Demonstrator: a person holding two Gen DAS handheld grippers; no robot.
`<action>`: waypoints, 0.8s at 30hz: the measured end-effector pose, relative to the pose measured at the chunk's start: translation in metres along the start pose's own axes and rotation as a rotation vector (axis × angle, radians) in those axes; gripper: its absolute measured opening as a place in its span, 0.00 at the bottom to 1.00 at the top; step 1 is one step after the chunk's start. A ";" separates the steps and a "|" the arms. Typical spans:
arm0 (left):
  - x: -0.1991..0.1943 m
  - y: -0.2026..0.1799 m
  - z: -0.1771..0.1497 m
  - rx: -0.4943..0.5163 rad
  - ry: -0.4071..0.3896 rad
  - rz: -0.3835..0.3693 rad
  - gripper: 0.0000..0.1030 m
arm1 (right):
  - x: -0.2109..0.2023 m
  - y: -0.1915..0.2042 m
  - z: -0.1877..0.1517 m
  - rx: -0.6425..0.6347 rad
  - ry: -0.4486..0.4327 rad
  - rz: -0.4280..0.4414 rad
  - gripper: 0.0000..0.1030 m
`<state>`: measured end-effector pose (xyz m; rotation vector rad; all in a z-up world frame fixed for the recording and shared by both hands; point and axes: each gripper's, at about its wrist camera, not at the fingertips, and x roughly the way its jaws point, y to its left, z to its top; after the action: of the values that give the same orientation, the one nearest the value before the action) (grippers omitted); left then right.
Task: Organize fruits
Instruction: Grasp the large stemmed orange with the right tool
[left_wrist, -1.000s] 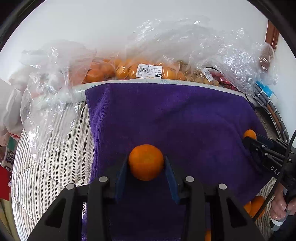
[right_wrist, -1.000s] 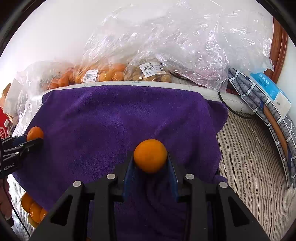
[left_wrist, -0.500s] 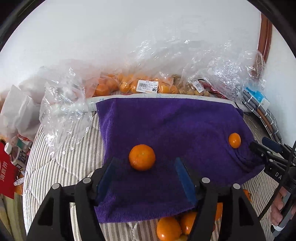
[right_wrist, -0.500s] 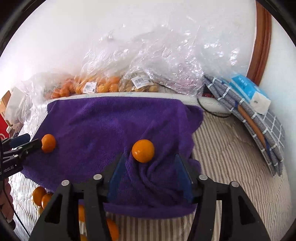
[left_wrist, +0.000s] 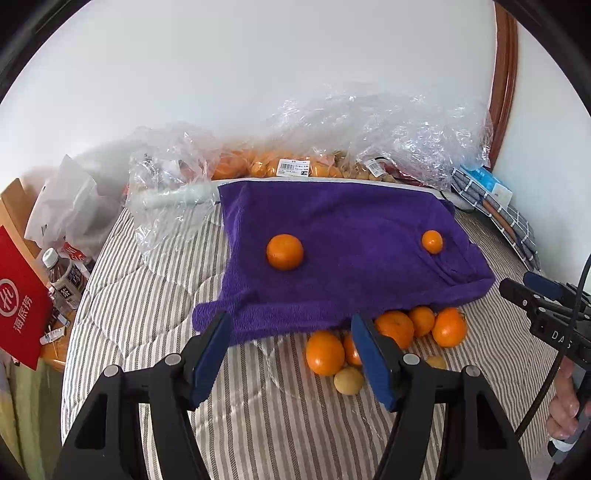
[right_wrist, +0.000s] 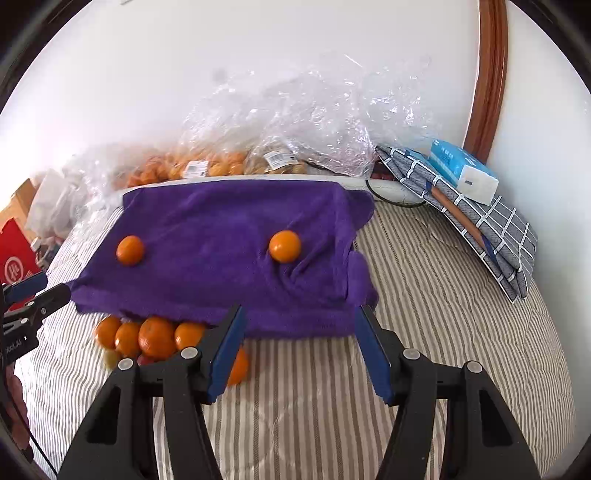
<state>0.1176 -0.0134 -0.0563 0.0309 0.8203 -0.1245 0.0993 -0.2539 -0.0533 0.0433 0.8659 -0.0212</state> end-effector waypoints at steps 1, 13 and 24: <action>-0.004 -0.001 -0.004 0.007 -0.003 0.021 0.63 | -0.006 0.001 -0.004 -0.005 -0.006 0.006 0.58; -0.005 0.022 -0.046 -0.018 0.055 0.065 0.63 | -0.003 0.011 -0.037 0.029 0.052 0.086 0.58; 0.024 0.043 -0.059 -0.046 0.110 0.037 0.63 | 0.032 0.041 -0.042 -0.035 0.073 0.145 0.51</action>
<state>0.0961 0.0310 -0.1151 0.0093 0.9313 -0.0692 0.0893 -0.2107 -0.1037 0.0741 0.9343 0.1316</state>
